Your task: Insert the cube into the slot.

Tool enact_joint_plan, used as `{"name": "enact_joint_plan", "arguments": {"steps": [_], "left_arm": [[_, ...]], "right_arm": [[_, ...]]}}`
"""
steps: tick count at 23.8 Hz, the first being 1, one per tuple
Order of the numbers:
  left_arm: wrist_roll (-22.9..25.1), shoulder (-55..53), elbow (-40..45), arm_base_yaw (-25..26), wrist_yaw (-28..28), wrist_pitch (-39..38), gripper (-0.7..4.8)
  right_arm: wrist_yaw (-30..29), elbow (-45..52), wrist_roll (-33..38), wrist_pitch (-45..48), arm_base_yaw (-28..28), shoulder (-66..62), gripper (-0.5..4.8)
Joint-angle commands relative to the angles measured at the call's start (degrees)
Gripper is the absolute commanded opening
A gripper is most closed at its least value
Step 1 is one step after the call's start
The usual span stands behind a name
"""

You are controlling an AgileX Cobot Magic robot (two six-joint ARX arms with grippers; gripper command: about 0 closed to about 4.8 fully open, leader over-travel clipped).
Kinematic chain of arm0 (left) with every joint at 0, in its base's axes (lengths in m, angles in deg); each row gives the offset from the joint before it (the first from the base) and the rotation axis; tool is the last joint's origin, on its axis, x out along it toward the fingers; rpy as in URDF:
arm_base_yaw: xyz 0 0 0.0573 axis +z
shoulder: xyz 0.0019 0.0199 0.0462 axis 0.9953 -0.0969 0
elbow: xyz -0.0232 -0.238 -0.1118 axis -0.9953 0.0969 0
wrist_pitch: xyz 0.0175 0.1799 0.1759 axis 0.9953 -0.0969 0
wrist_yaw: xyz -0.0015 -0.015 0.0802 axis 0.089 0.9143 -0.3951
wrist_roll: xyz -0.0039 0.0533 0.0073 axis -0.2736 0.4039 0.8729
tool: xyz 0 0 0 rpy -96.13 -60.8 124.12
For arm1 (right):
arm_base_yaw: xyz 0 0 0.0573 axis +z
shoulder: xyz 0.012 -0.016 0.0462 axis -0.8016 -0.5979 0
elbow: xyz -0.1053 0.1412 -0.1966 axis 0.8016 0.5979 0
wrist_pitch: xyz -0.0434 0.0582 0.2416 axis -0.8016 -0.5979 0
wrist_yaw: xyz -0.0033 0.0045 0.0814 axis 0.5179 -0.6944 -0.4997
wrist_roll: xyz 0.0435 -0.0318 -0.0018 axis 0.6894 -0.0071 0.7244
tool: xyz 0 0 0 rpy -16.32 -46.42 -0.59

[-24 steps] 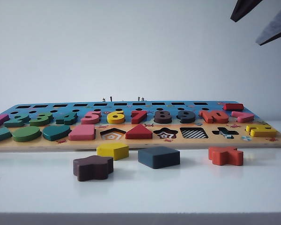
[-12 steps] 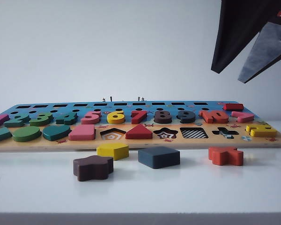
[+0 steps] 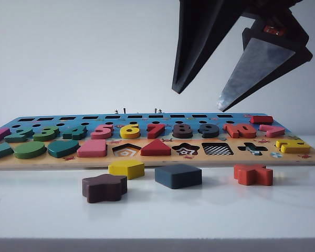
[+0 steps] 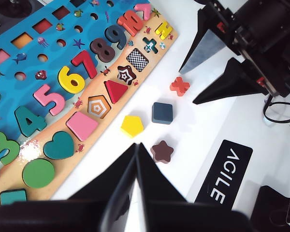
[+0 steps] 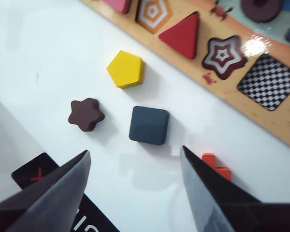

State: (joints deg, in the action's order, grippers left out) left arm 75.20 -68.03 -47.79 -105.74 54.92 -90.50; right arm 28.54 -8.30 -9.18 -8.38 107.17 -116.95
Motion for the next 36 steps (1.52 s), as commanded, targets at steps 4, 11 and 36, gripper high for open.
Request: {"name": "enact_joint_plan", "arguments": {"steps": [4, 11, 36], "left_arm": [[0.02, 0.07, -0.22, 0.02, 0.04, 0.76, 0.17], [0.02, 0.07, -0.22, 0.02, 0.04, 0.70, 0.17], [0.00, 0.07, -0.22, 0.00, 0.04, 0.72, 0.17]], "right_arm": [[-0.15, -0.42, 0.13, 1.90, 0.02, -2.43, 3.37], [0.90, -0.42, -1.40, 3.93, 0.02, -7.96, 3.47], [3.41, -0.42, -0.72, 7.32, 0.04, -12.63, 3.76]]}}
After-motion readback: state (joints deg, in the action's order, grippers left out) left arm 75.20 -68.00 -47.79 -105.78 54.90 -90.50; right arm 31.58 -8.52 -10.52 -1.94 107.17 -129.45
